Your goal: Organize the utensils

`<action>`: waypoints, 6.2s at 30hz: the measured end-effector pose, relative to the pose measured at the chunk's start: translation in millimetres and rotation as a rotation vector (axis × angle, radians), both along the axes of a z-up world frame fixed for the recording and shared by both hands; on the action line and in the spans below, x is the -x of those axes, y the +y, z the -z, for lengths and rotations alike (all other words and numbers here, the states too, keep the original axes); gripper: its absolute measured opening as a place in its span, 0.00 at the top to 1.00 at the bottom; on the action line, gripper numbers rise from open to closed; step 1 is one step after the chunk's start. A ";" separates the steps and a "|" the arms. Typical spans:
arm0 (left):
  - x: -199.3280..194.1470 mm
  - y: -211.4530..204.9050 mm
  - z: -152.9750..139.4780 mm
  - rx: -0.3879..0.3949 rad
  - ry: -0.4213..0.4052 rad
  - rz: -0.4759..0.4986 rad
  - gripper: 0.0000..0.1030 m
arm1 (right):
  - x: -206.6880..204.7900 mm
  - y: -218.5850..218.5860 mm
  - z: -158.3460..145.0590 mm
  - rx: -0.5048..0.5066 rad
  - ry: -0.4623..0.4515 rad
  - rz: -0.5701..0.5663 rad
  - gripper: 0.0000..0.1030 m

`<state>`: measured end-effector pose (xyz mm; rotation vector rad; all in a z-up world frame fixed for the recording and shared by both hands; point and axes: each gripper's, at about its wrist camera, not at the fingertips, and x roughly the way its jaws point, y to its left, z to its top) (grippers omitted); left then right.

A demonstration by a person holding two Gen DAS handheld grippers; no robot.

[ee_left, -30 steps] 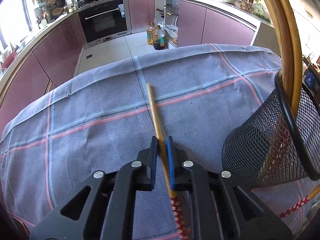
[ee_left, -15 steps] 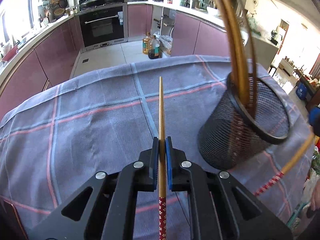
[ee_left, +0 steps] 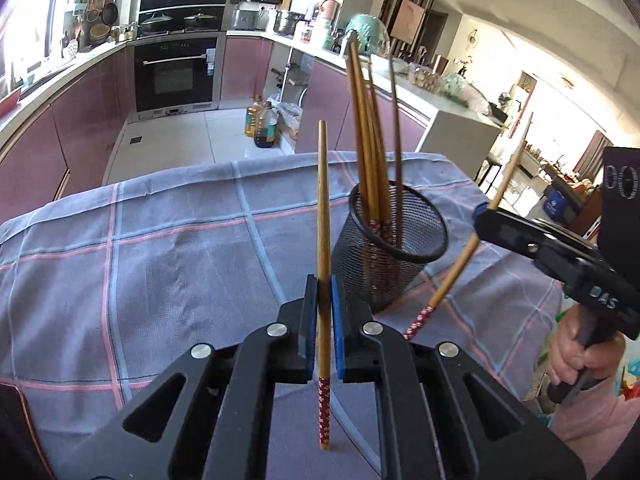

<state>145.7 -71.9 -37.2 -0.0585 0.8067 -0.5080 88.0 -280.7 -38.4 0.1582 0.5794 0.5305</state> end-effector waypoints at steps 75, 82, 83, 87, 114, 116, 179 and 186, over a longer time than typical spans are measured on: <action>15.7 -54.2 -85.5 0.002 -0.220 0.110 0.93 | -22.9 1.9 -60.3 0.111 -0.142 0.063 0.95; 5.9 -62.4 -71.0 -0.026 -0.186 0.119 0.93 | -35.9 6.2 -44.1 0.131 -0.086 0.055 0.95; 4.8 -63.6 -69.1 -0.030 -0.181 0.121 0.93 | -37.3 7.1 -42.3 0.135 -0.079 0.052 0.95; -5.6 -69.0 -65.8 -0.045 -0.161 0.121 0.93 | -42.2 10.5 -37.3 0.154 -0.055 0.043 0.95; -20.4 -59.8 -39.1 -0.054 -0.119 0.065 0.61 | -44.5 9.3 -7.3 0.113 0.032 0.048 0.76; -11.7 -51.2 -39.3 -0.044 -0.140 0.044 0.51 | -38.0 9.0 -6.2 0.108 0.023 0.056 0.62; 140.0 25.3 -53.2 -0.058 -0.552 -0.466 0.05 | 65.3 48.8 0.1 0.143 -0.353 0.263 0.07; 141.5 24.4 -53.1 -0.058 -0.555 -0.467 0.05 | 66.1 49.8 1.0 0.147 -0.351 0.256 0.07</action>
